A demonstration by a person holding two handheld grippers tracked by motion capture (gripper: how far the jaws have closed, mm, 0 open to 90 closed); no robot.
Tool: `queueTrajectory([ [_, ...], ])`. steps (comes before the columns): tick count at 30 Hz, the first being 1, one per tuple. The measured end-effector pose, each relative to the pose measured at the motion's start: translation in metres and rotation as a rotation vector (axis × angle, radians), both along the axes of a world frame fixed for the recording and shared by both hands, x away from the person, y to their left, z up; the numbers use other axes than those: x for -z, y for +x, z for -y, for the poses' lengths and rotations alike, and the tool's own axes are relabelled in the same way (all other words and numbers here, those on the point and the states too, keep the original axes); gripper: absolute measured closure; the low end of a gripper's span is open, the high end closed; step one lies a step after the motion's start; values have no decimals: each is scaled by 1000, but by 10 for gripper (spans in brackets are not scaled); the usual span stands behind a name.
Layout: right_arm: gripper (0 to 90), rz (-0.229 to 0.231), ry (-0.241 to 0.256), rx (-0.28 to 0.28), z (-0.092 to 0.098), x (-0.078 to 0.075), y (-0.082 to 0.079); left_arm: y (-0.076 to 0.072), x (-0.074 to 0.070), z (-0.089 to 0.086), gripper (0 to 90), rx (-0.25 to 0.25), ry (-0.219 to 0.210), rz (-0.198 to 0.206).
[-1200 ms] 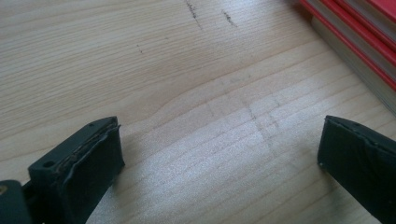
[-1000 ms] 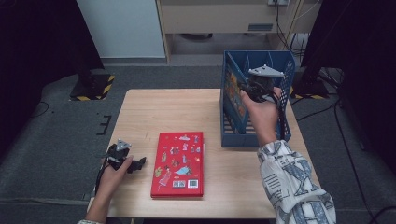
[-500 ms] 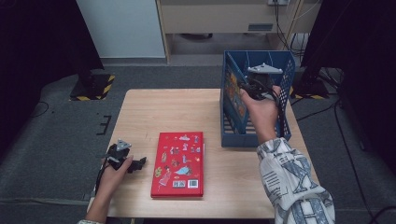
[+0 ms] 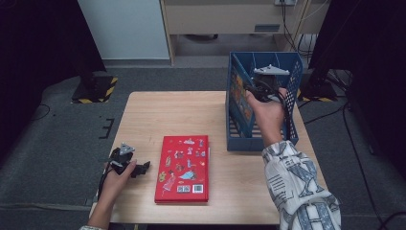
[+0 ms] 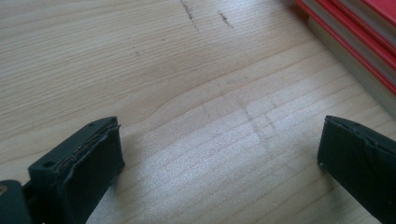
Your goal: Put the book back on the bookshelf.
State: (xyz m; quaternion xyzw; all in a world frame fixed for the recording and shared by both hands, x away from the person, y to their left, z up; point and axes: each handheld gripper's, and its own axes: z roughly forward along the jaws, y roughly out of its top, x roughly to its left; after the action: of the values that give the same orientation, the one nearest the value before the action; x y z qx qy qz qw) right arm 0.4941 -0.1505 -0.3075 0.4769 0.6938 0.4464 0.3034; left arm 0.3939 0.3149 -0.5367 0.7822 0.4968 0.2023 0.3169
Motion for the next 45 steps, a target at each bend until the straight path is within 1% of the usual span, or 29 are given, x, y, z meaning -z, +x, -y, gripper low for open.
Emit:
queueTrajectory([
  [4,743,0,-5,-1,-2,0,0,0,0,0,0,-1,-3,2],
  [8,789,-2,-7,-1,-2,0,0,0,0,0,0,0,-3,1],
  [12,810,12,-15,25,-2,0,0,0,0,1,0,1,-3,2],
  [15,820,24,6,45,-1,2,-1,0,0,0,0,5,1,0],
  [18,822,28,13,49,-1,3,-1,0,0,0,0,6,1,1],
  [23,824,61,23,59,-2,6,-3,0,0,0,0,7,2,1],
  [27,825,76,20,70,-4,7,-3,0,0,1,0,8,2,0],
  [31,825,108,15,90,-6,7,-3,0,0,0,0,8,2,0],
  [38,825,92,24,113,-7,8,5,0,0,1,0,9,2,0],
  [45,824,87,7,128,-12,8,16,0,0,1,0,11,2,0],
])
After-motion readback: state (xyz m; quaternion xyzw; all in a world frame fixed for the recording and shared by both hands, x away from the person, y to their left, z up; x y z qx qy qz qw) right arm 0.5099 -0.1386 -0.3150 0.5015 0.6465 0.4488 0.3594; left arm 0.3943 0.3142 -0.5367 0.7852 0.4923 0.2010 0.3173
